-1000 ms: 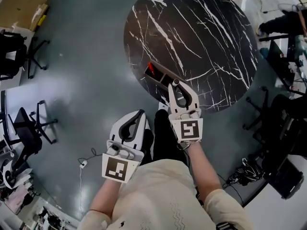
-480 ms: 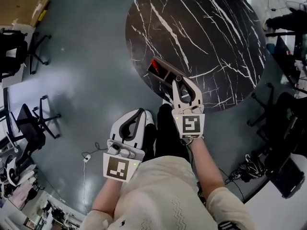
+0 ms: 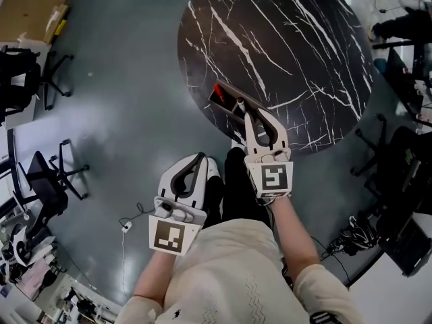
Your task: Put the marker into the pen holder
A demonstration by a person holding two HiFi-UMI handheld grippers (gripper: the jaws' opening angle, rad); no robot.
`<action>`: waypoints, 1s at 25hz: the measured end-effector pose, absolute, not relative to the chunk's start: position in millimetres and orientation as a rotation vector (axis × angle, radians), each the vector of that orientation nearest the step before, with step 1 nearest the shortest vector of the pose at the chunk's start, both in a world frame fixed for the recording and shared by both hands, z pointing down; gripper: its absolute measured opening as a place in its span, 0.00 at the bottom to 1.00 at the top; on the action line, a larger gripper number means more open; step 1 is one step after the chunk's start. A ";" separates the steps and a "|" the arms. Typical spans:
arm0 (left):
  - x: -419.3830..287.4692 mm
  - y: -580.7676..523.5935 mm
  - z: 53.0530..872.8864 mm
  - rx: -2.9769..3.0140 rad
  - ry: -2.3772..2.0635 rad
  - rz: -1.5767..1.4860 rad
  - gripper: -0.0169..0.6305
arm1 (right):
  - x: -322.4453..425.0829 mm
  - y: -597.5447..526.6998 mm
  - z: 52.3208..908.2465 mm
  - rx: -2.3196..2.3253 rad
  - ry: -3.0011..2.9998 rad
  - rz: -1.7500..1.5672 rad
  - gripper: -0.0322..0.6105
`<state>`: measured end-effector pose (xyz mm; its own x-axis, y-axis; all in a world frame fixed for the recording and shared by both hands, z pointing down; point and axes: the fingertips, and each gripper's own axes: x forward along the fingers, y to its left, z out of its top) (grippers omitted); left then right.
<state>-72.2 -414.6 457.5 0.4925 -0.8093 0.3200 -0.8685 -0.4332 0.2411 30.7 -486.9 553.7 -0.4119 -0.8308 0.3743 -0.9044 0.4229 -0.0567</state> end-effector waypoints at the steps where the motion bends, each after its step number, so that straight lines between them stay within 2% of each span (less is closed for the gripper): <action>1: -72.1 -414.2 456.4 2.372 -1.401 0.216 0.04 | 30.0 -484.9 551.6 1.491 -2.400 0.374 0.15; 3: -71.0 -414.5 453.0 2.381 -1.403 0.206 0.04 | 28.3 -481.2 546.0 1.461 -2.422 0.389 0.08; 15: -61.2 -403.2 415.1 2.491 -1.343 0.123 0.04 | 26.1 -438.0 459.6 1.440 -2.526 0.331 0.08; 25: -60.1 -354.3 375.3 2.594 -1.292 0.014 0.04 | 42.4 -349.1 397.5 1.607 -2.455 0.334 0.08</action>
<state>-60.1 -354.3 375.3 0.6086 -0.7849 0.1162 -0.7873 -0.5791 0.2115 42.4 -349.1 397.5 -0.3953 -0.8755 0.2780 -0.9179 0.3877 -0.0840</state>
